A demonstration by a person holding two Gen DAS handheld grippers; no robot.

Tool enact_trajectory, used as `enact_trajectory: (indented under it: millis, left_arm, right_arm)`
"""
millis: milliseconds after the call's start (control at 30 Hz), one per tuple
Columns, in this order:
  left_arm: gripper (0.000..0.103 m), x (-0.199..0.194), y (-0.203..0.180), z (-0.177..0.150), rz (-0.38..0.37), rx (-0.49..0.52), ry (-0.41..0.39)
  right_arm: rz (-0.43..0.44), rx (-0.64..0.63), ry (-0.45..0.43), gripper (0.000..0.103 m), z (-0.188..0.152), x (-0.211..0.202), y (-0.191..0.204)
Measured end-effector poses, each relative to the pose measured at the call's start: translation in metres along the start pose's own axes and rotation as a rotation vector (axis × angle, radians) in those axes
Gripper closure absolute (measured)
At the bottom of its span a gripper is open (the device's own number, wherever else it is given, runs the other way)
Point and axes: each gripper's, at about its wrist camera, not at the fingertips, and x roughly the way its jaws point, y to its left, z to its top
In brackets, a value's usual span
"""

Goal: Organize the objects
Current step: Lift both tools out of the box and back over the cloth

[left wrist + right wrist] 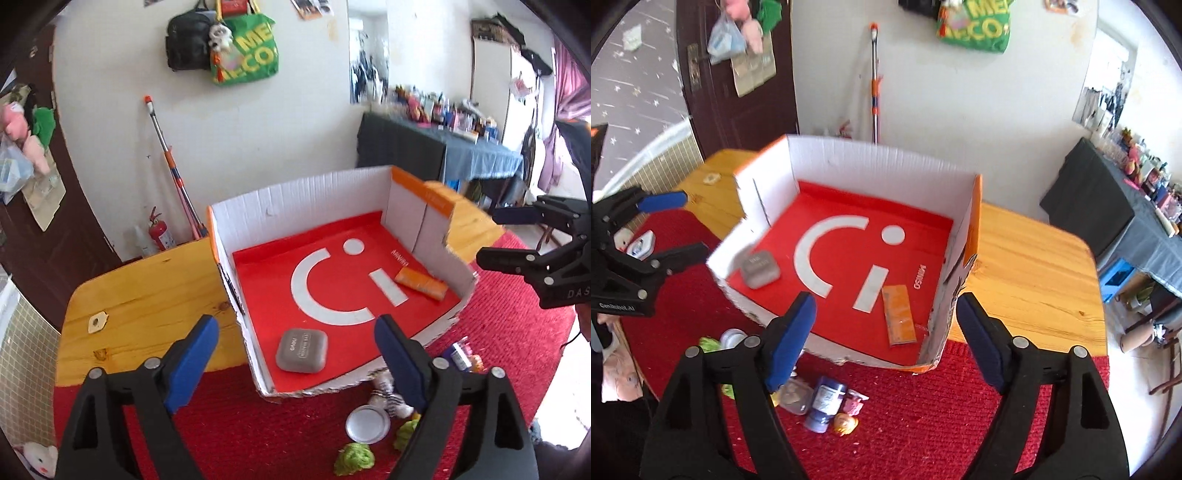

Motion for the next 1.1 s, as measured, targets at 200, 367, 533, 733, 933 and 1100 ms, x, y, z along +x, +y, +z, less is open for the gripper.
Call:
enact_trajectory:
  millis: [200,367,533,733,933,1100]
  left_arm:
    - [0.011,-0.024,-0.003,-0.014,0.041,-0.056,-0.085]
    - [0.006,-0.044,-0.007,-0.031,0.061,-0.102,-0.159]
    - [0.003,-0.058,-0.015,-0.051,0.094,-0.119,-0.209]
    - [0.0,-0.057,-0.02,-0.081,0.109,-0.178,-0.203]
    - [0.0,-0.036,-0.023,-0.11,0.101,-0.216,-0.127]
    - [0.0,-0.015,-0.022,-0.125,0.081,-0.244,-0.049]
  right_arm:
    - [-0.01,0.004,-0.091,0.02,-0.011,-0.04,0.008]
    - [-0.003,0.021,-0.15,0.018,-0.029,-0.06,0.014]
    - [0.006,0.045,-0.185,0.011,-0.049,-0.068,0.019]
    - [-0.035,0.089,-0.227,0.007,-0.079,-0.062,0.027]
    - [-0.034,0.17,-0.18,0.007,-0.103,-0.03,0.023]
    - [-0.034,0.243,-0.119,0.007,-0.12,-0.004,0.011]
